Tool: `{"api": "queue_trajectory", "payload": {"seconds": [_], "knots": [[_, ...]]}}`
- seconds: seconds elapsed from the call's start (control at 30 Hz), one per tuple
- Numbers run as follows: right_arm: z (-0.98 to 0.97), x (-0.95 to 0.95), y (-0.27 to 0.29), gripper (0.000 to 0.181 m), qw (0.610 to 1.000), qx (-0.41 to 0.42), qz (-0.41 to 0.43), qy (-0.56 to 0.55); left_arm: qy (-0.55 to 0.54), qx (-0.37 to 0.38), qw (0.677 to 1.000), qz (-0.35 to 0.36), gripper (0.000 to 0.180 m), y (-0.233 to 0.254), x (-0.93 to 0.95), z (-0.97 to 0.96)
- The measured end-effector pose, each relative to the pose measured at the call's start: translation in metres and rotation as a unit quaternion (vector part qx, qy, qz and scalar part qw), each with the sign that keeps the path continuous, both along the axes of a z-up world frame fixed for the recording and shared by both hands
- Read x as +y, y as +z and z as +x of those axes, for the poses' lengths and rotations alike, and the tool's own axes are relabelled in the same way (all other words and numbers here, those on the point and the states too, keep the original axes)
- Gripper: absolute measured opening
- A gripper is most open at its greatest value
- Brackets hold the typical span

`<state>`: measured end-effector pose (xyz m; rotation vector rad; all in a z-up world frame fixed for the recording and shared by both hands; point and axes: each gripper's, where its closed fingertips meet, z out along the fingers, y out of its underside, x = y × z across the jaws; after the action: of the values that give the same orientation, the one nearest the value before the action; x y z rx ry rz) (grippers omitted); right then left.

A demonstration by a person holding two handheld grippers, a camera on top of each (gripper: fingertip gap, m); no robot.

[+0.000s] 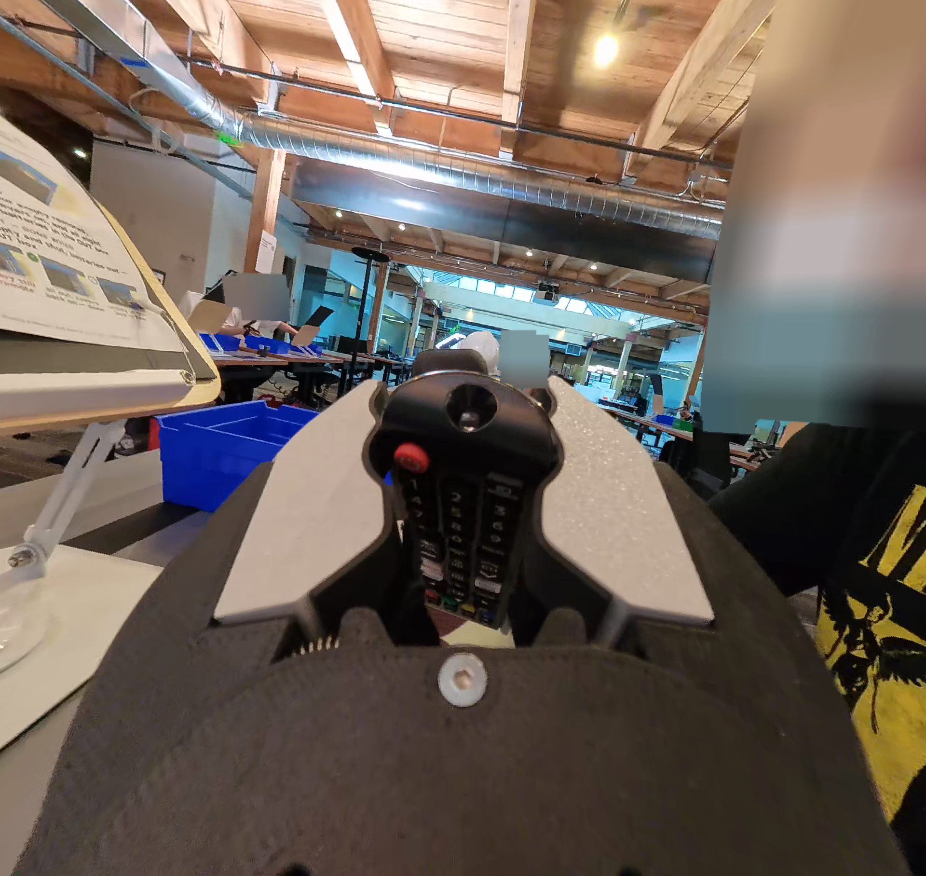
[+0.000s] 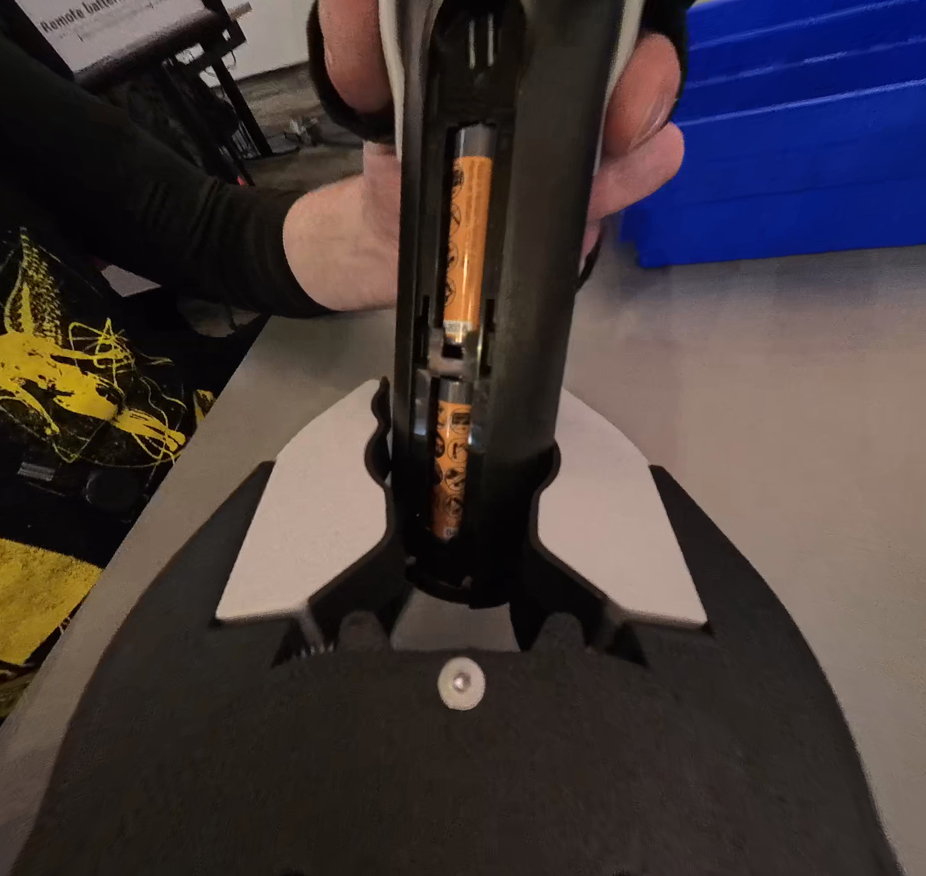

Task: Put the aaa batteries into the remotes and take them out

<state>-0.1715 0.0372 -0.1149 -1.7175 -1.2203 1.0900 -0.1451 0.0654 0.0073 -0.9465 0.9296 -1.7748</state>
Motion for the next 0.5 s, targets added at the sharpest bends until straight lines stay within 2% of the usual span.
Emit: {"api": "queue_trajectory", "payload": {"seconds": [0.07,0.33,0.5], "knots": [[0.002,0.004,0.006,0.066,1.0,0.018,-0.014,-0.018,0.015,-0.004,1.0,0.008,0.057,0.003,0.003,-0.004],[0.014,0.021,0.047,0.06,0.974,0.187,-0.106,-0.064,0.027,0.015,0.997,0.077,0.058,0.0,-0.004,-0.008],[0.007,0.029,0.042,0.055,0.966,0.203,-0.137,-0.08,0.011,0.023,0.995,0.093,0.057,-0.004,-0.009,-0.007]]}}
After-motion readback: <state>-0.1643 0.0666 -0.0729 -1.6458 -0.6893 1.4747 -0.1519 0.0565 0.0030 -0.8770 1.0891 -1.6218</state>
